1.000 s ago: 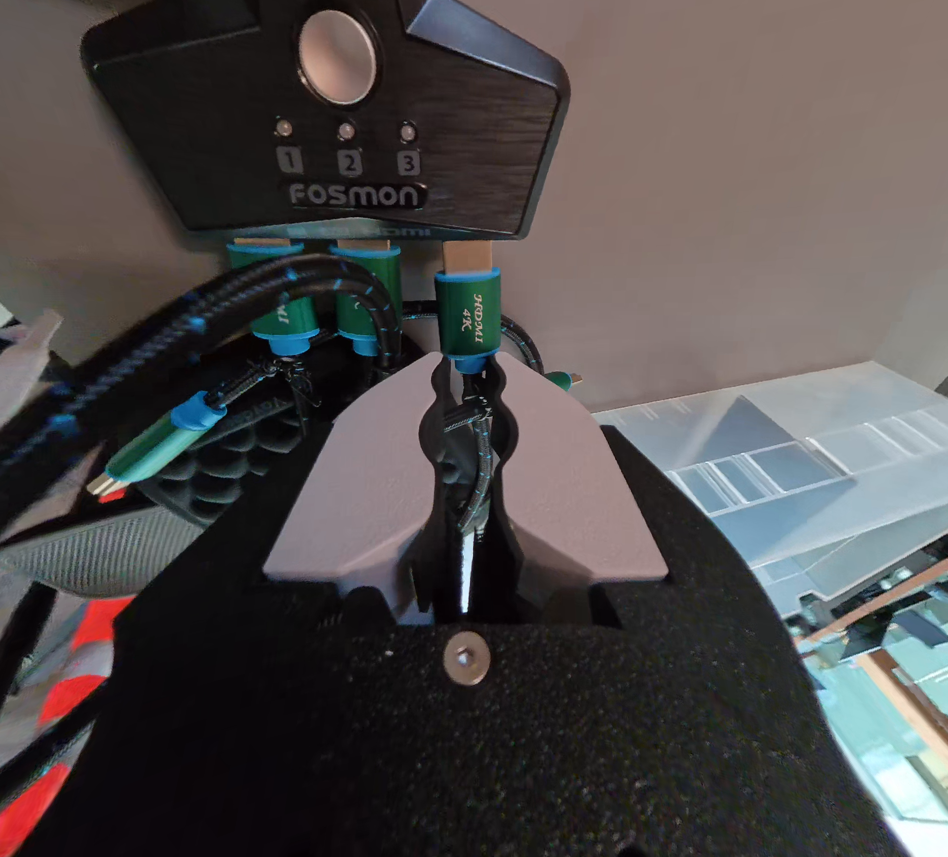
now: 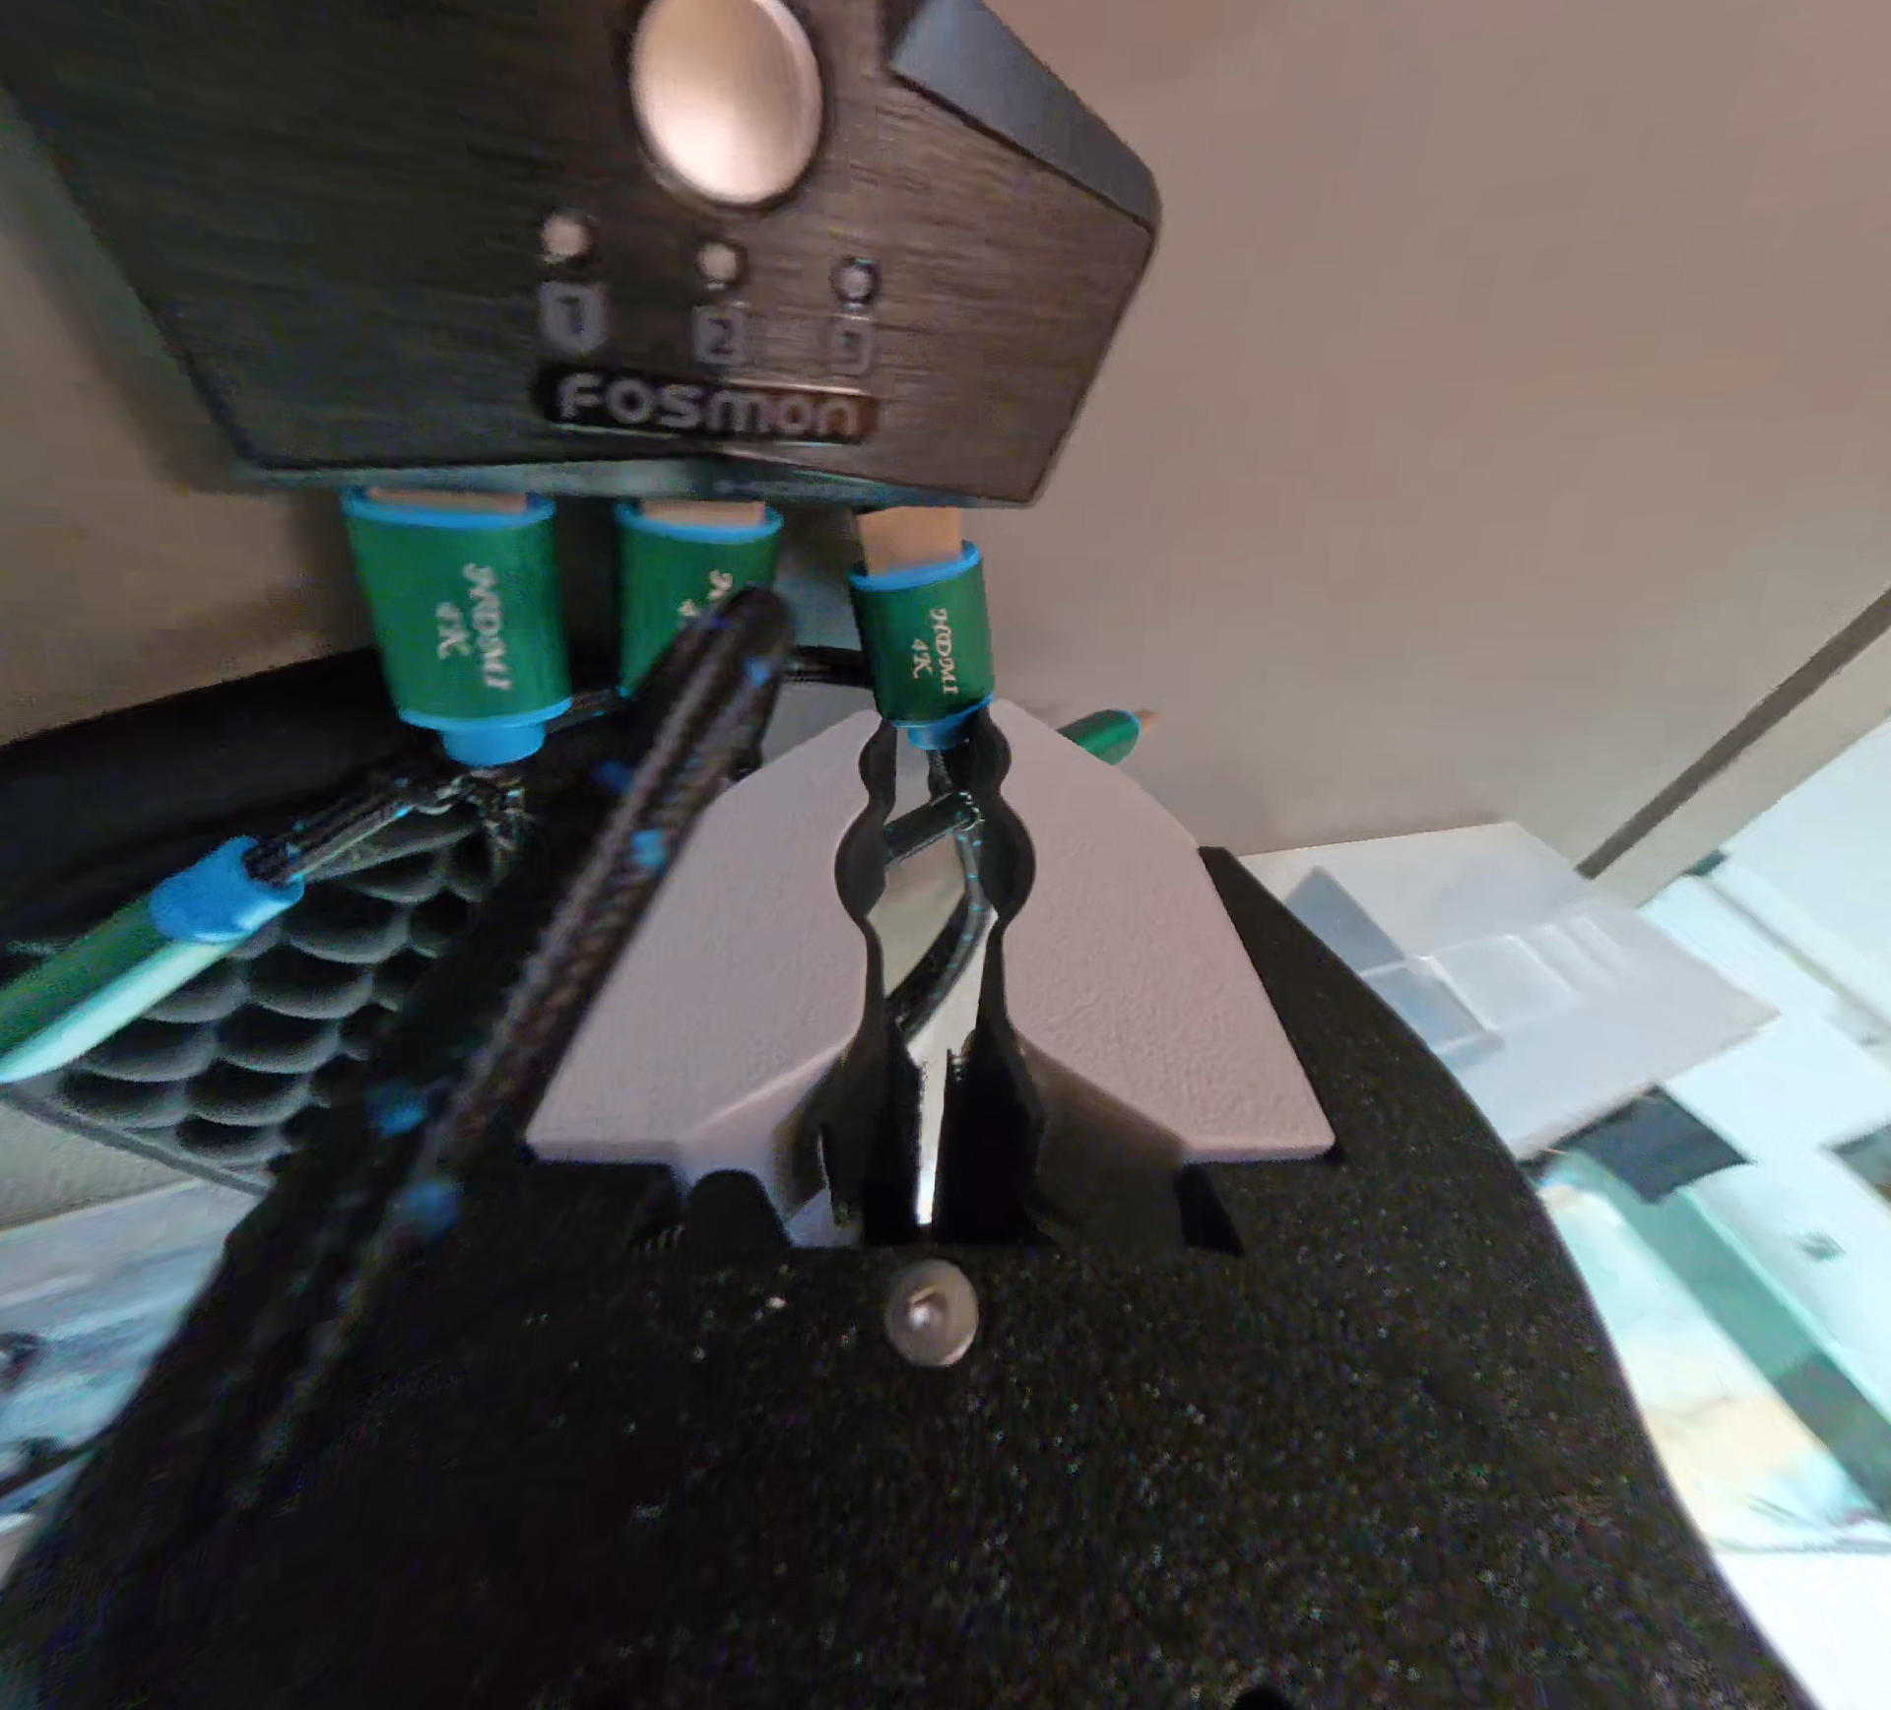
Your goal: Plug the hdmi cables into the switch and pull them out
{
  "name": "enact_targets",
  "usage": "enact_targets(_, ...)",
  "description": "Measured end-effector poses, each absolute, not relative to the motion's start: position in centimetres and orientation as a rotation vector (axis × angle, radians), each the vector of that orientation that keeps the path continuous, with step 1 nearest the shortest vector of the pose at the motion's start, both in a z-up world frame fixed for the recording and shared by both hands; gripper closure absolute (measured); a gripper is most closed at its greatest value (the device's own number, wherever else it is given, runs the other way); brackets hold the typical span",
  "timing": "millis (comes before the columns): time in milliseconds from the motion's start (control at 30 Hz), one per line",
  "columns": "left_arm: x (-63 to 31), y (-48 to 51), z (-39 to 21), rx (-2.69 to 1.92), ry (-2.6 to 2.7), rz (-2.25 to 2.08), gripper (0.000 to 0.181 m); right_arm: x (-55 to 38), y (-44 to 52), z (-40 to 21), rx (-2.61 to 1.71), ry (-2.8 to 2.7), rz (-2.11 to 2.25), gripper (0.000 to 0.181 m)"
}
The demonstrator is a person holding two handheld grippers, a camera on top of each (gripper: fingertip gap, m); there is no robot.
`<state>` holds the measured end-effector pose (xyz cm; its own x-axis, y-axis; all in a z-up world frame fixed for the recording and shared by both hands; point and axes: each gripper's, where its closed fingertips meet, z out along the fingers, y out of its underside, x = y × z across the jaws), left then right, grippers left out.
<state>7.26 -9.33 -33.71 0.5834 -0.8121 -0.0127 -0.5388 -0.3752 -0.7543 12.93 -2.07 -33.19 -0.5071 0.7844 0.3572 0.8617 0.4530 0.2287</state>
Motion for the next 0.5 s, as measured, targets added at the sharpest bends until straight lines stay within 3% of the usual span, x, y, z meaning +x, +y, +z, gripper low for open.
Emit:
enact_targets(133, 7.3, -9.2, -33.8, -2.086, 1.055, -0.472, 0.149, 12.9, -2.8, -32.9, -1.607, -2.453, -0.431, 0.168)
enact_targets(333, 7.4, -9.3, -33.9, -2.098, 1.044, -0.47, 0.149, 12.9, -3.2, -32.9, -1.544, -2.519, -0.498, 0.169)
enact_targets(500, 7.5, -9.4, -33.9, -2.105, 1.044, -0.486, 0.149, 12.6, -3.5, -33.3, -1.47, -2.6, -0.283, 0.169)
